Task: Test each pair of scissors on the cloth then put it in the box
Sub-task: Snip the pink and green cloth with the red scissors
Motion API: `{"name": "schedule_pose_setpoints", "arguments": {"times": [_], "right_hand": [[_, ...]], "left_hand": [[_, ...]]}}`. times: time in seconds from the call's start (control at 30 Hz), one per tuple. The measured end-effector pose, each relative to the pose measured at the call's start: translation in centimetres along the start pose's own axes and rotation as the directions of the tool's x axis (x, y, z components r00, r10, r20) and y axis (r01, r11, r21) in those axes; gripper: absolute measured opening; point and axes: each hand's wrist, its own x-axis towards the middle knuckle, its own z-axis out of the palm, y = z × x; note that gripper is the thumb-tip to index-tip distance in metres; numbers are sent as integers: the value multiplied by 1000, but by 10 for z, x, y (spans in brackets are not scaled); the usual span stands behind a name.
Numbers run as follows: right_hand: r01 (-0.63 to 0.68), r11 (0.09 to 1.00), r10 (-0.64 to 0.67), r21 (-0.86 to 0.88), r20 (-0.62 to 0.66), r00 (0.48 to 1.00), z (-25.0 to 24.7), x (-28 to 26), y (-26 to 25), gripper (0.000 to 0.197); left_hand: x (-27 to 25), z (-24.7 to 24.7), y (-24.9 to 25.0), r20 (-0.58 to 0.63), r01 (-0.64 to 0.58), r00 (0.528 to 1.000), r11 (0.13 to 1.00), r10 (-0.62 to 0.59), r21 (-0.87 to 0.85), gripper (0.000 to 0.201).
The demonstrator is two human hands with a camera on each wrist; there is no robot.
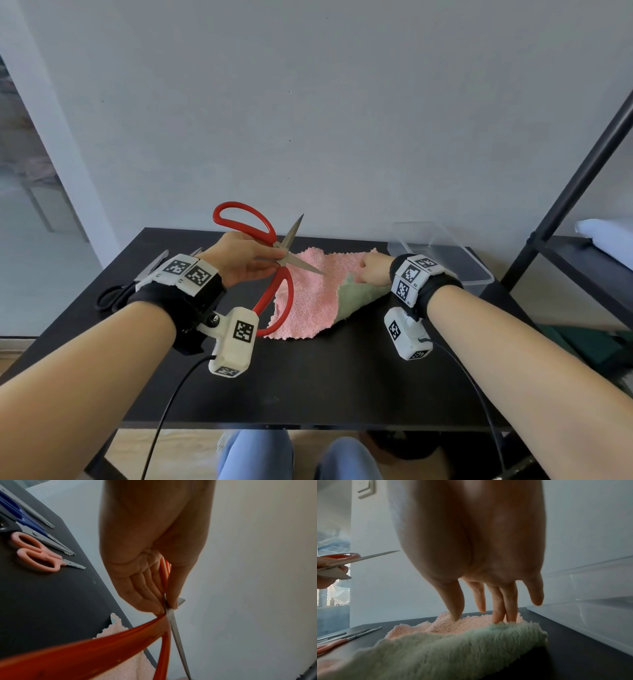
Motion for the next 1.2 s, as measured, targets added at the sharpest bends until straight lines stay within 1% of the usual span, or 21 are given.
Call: {"name": "schedule_pose_setpoints", "arguments": {"times": [0.1,0.2,0.33,0.4,0.5,0.57,0.63,0.73,0.83,0.9,0.97,1.1,1.2], "right_hand": [[-47,995,50,83,-41,998,2,12,5,45],[-96,993,94,73,27,995,3,13,6,44],[-33,979,35,202,-3,999,3,14,11,32],[-10,958,20,285,-33,999,1,12,13,28],[32,939,11,343,-124,992,-5,5,15,23],[42,920,22,390,-159,987,-9,1,15,22],[45,885,40,464,-171,985,-13,-4,12,20],[66,807,49,587,-177,983,-18,-15,4,11],[124,721,34,682,-214,976,-21,-25,-7,15],[165,691,17,703,-244,970,-22,-30,-13,17],[207,683,-13,700,-273,962,-21,-34,-18,16],[285,669,-61,687,-331,942,-14,-40,-28,13],[330,681,-82,654,-379,922,-10,-44,-31,20]], "left_hand": [[0,7,1,6,-1,1000,1000,1,8,27],[-1,13,2,1,-1,1000,1000,1,14,19],[-3,17,3,7,11,1000,1000,-11,19,27],[-5,18,4,9,7,1000,1000,-7,24,27],[-10,21,5,9,-1,1000,1000,1,15,27],[-13,23,6,17,-6,1000,1000,6,4,30],[-17,26,6,32,-7,999,1000,7,-2,31],[-21,32,5,66,-16,998,1000,16,2,32],[-22,37,0,98,-42,994,999,44,-25,31],[-22,39,-2,109,-55,992,998,58,-33,27],[-22,39,-5,102,-65,992,997,68,-33,22],[-20,38,-9,88,-66,994,997,69,-37,27],[-19,38,-9,64,-67,996,997,70,-42,30]]}}
